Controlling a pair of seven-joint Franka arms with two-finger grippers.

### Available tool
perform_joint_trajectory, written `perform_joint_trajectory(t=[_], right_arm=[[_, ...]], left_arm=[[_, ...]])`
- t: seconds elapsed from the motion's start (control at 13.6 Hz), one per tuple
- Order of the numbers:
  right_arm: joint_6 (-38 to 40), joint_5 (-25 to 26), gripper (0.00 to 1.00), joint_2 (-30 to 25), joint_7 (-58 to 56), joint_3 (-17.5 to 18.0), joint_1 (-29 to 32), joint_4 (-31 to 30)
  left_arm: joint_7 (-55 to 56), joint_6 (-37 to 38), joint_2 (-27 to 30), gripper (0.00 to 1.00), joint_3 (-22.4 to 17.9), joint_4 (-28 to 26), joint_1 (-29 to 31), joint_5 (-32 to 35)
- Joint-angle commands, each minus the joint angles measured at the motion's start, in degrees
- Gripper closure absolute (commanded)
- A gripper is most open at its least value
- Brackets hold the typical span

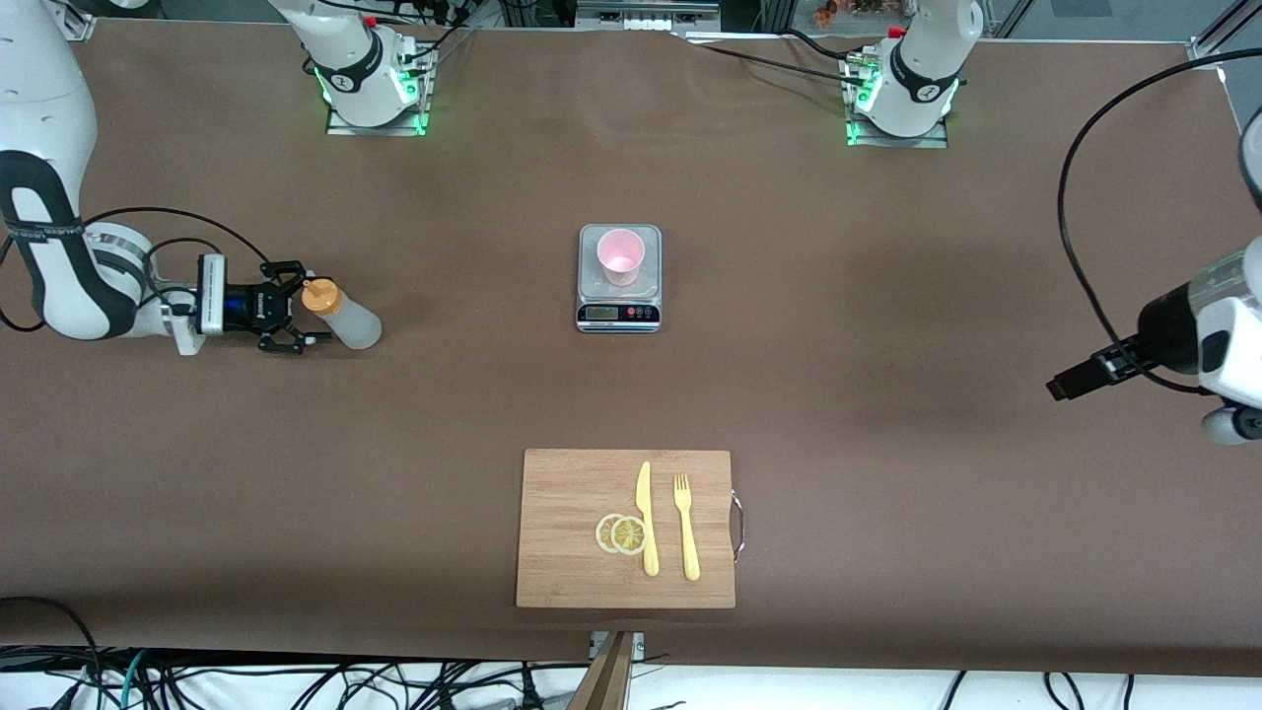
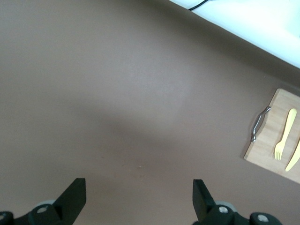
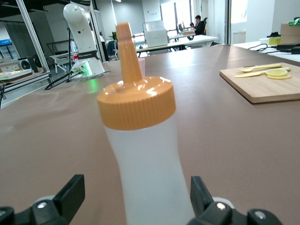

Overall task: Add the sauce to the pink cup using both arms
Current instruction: 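Grasp the white squeeze bottle with the right gripper and lift it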

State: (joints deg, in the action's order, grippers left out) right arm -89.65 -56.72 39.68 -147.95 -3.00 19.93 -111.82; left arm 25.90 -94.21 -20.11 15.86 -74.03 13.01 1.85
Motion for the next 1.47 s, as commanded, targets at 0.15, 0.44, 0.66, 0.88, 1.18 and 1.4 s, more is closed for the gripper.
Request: perform_joint_trajectory(t=[0.15,0.44,0.66,0.88,1.18,1.4], right_arm=[[-1.23,-3.22,0.0,-0.13,-1.64,0.28,-2.87,-0.33],[-1.14,-3.93,0.64,0.05,-0.67,0.19,-4.89,-0.24],[-1.14,-3.75,1.0,-0.04,-1.02,0.1,-5.86,0.81],[-1.14,-3.14,1.0,-0.57,-0.58,0.1,-6.56,4.48],[-2.89,2.99,1.0,-4.86,14.9,-0.16,-8.93,11.17],[-4.04,14.41,1.0,-9.79,29.96,0.1,-14.28,17.14]], left_arm=[[-14.0,0.26,11.48,0.0,-13.54,-11.73,-6.66,-4.93],[-22.72,5.87,16.59,0.0,-20.07,-14.3,-9.83,-5.28],[-23.79,7.64,17.74,0.0,-20.35,-14.21,-9.84,-5.28],[-23.79,7.73,18.27,0.0,-19.9,-14.47,-9.4,-5.28],[-23.26,7.9,18.18,0.0,-19.9,-14.39,-9.49,-5.28],[-23.17,8.96,18.09,0.0,-19.12,-14.47,-9.58,-4.76]])
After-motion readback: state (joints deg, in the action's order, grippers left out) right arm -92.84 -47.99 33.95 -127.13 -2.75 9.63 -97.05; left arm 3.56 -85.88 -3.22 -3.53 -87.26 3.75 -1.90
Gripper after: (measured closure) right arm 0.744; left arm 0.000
